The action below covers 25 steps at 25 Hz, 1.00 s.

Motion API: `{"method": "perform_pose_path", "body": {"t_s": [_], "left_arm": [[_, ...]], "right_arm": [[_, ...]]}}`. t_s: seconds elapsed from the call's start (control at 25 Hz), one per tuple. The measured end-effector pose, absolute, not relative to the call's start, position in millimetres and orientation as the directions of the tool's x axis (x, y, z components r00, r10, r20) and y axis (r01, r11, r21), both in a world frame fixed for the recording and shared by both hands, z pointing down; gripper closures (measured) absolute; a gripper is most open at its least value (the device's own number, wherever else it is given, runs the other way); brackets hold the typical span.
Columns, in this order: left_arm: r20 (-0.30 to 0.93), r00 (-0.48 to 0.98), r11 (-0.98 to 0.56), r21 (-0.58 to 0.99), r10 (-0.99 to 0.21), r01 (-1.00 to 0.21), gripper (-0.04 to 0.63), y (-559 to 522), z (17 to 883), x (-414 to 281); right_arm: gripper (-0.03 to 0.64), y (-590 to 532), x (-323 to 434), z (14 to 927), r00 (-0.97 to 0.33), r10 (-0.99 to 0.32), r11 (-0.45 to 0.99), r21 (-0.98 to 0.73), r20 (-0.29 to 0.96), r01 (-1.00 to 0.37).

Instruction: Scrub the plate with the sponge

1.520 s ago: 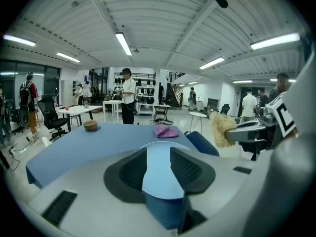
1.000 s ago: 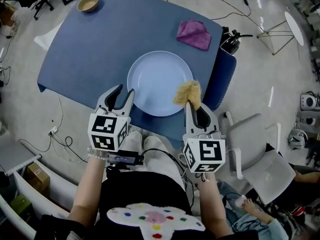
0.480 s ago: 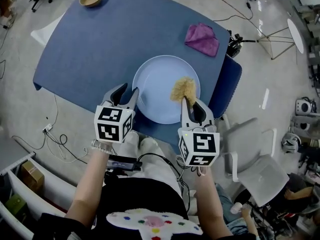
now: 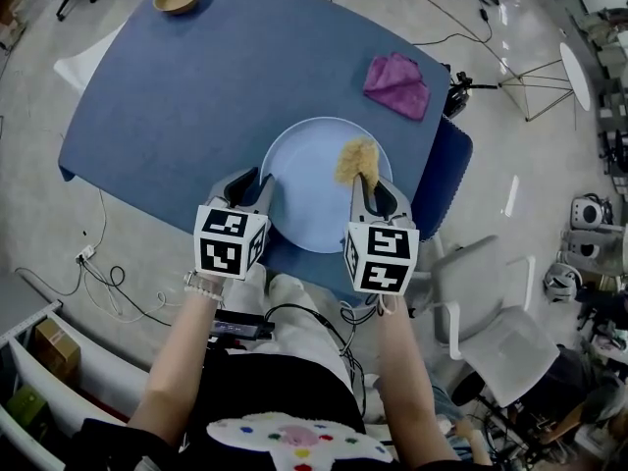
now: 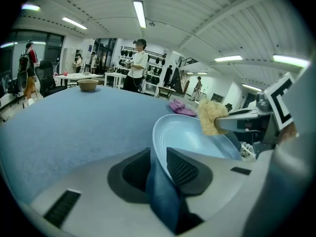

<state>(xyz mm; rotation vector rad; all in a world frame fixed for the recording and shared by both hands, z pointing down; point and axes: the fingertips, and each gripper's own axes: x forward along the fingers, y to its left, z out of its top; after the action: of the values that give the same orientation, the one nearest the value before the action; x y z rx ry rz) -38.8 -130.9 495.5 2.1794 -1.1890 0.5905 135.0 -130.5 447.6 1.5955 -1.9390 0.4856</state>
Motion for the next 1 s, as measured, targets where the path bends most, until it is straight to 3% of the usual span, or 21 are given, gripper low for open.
{"method": "perform_pose_path", "body": {"t_s": [0.2,1.0], "left_arm": [[0.627,0.505,-0.435,0.278,-0.593,-0.856,0.528,-130.6,496.1,-33.0],[0.608,0.538,-0.434,0.326,-0.584,-0.840,0.525,-133.9,497.3,-35.4]], "right_arm": [[0.572,-143.8,142.7,464.4,-0.081,-0.727,0.204,0.102,0.682,-0.974],[0.572,-174.8,147.1,505.3,0.024,-0.641,0.259,0.246,0.767,-0.934]]}}
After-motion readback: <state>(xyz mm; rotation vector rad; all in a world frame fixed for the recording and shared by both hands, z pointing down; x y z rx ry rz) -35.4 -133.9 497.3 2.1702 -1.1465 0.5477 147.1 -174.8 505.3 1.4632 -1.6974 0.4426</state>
